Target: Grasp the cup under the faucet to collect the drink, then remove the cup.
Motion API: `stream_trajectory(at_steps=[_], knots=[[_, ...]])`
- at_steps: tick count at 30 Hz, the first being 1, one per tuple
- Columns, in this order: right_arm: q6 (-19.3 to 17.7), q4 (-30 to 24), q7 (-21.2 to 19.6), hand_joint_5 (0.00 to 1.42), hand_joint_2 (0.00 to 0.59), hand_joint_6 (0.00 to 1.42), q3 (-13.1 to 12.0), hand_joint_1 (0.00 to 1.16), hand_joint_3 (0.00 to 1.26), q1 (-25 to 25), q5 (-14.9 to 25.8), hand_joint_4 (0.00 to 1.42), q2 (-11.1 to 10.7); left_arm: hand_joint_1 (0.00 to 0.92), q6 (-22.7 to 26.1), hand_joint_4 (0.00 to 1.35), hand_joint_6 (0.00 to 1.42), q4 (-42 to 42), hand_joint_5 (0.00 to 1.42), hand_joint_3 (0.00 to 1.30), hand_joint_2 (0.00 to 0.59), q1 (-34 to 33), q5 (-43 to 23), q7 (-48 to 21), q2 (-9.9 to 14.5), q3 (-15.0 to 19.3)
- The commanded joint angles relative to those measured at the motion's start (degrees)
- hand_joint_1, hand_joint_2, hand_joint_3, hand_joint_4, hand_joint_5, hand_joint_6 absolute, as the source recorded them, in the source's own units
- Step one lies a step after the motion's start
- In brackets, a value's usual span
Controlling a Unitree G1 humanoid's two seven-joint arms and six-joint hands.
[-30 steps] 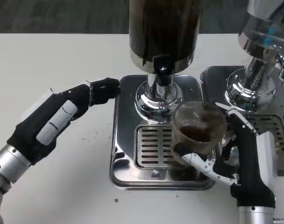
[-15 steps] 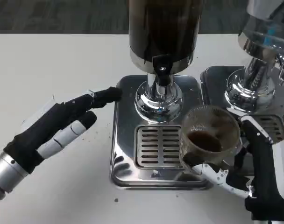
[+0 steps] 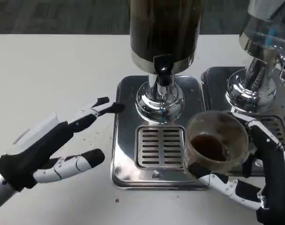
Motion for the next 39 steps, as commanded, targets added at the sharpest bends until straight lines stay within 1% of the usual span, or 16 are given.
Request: stream_trajectory(at_steps=[1,7,10,14,26,32,39], knots=[[-1.59,-2.99,1.05,0.93,0.188,1.29,-0.42,0.8,0.66,1.22,1.27,0.78,0.16,0.0,-2.55,0.0,0.04,-1.43,0.0,0.14,0.163,1.74,2.09,1.63,2.08,-1.36],[-1.94,-4.72,2.64,0.94,0.189,1.29,-0.48,0.8,0.67,3.1,1.75,0.79,0.2,0.0,-4.49,0.0,0.04,-1.69,0.0,0.13,0.163,2.74,2.91,3.19,3.36,-2.23],[-2.17,-5.67,3.16,0.95,0.189,1.29,-0.38,0.8,0.67,3.91,1.75,0.79,0.17,0.0,-6.32,0.0,0.04,-2.6,0.0,0.13,0.162,3.42,4.4,4.44,3.98,-2.12],[-2.29,-6.29,3.74,0.95,0.187,1.29,-0.31,0.8,0.67,4.52,1.93,0.79,0.33,0.0,-7.36,0.0,0.04,-3.68,0.0,0.13,0.162,4.25,5.73,5.77,4.66,-2.38],[-2.69,-7.42,4.33,0.95,0.188,1.29,-0.54,0.8,0.67,5.1,1.93,0.79,0.36,0.0,-10.68,0.0,0.03,-5.34,0.0,0.12,0.154,5.91,9.93,9.81,7.08,-2.31],[-2.75,-8.16,4.52,0.95,0.189,1.29,-0.59,0.8,0.68,5.79,2.06,0.79,0.31,0.0,-12.56,0.0,0.01,-5.02,0.0,0.11,0.149,6.26,10.21,10.86,8.71,-2.97],[-2.89,-8.77,4.64,0.95,0.189,1.29,-0.84,0.8,0.68,6.33,2.1,0.79,0.31,0.0,-14.79,0.0,0.0,-4.62,0.0,0.11,0.145,6.15,10.43,11.85,9.93,-3.18]])
